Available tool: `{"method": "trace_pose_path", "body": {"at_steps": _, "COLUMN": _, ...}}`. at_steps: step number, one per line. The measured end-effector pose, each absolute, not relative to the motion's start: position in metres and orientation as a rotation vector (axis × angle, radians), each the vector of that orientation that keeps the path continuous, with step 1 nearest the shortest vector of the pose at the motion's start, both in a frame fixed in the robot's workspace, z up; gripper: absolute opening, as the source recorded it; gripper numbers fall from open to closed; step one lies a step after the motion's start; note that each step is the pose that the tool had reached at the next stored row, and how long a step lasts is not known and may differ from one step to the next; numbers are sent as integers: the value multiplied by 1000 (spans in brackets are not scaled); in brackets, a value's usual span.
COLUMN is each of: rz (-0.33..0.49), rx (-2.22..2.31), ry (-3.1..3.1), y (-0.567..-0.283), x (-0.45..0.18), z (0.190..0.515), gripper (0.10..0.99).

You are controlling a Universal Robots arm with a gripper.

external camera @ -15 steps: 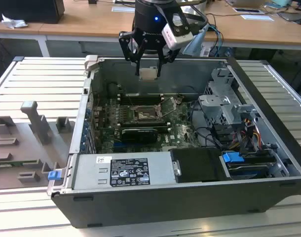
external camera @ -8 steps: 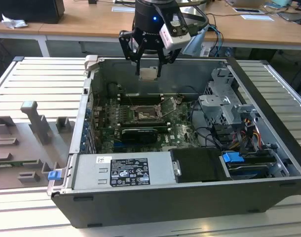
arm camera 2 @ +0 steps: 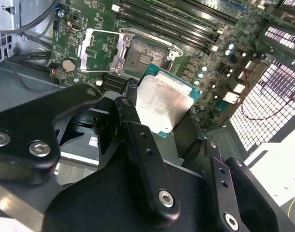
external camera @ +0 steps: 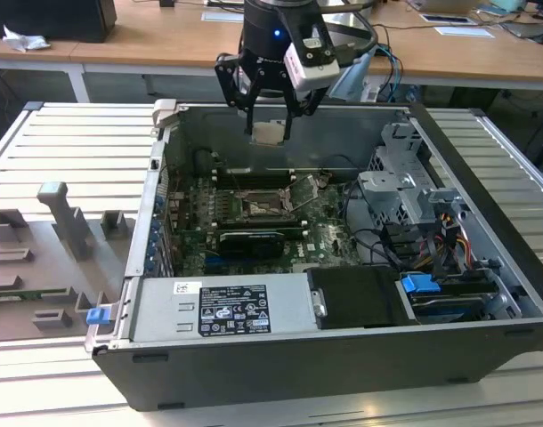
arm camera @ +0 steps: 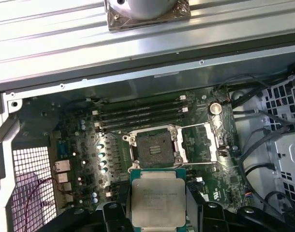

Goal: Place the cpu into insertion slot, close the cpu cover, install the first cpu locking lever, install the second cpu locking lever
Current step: 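Place the cpu into insertion slot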

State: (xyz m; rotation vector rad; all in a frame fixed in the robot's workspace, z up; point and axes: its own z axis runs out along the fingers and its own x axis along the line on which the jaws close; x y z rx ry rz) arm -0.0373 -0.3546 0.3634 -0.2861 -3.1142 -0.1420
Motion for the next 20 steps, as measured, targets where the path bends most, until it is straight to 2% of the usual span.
{"method": "trace_pose_path", "body": {"at_steps": 20, "rz": -143, "rx": -512, "ry": -3092, "y": -355, "x": -37, "z": 363, "gripper": 541}}
